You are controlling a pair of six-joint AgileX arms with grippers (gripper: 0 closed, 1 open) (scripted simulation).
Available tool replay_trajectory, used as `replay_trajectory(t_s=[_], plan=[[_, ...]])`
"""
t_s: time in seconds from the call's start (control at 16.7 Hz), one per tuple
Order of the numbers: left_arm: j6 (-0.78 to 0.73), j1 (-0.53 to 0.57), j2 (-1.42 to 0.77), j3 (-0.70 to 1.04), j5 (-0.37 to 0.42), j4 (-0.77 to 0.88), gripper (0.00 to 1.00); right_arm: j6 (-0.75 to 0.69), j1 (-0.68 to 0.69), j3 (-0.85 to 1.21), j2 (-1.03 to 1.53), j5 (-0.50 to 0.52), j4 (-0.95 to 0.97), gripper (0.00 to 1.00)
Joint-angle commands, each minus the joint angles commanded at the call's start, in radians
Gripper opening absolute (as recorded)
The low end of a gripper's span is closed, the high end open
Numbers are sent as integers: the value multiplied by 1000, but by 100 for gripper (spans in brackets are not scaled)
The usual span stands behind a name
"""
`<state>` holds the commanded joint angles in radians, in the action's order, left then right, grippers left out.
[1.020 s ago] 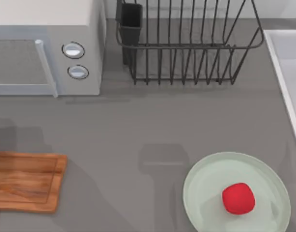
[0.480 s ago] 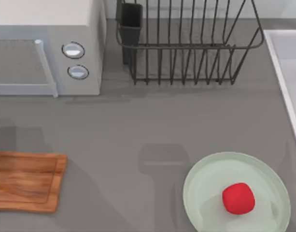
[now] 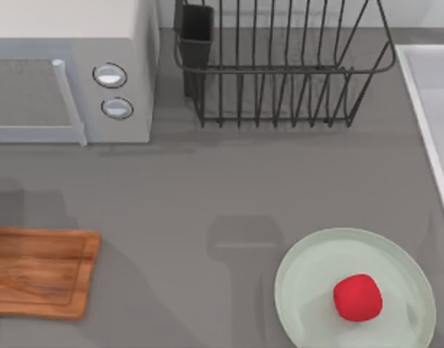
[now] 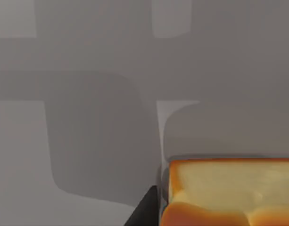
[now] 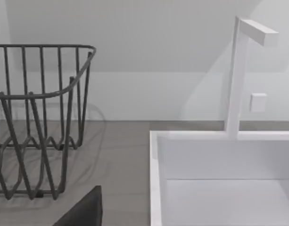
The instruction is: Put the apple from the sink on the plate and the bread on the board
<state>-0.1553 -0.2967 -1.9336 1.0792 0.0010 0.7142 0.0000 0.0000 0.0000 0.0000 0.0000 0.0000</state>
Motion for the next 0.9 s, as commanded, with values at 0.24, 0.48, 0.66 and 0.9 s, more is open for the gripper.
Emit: replay_trajectory(t_s=[0.24,0.48,0.66,0.9], plan=[[3,1,33,29,5,27,0,0,0,0,0,0,0,100],[2,1,77,117,5,163,0,0,0,0,0,0,0,100],[4,3,123,197,5,303,0,0,0,0,0,0,0,100],[7,4,168,260,5,396,0,0,0,0,0,0,0,100]])
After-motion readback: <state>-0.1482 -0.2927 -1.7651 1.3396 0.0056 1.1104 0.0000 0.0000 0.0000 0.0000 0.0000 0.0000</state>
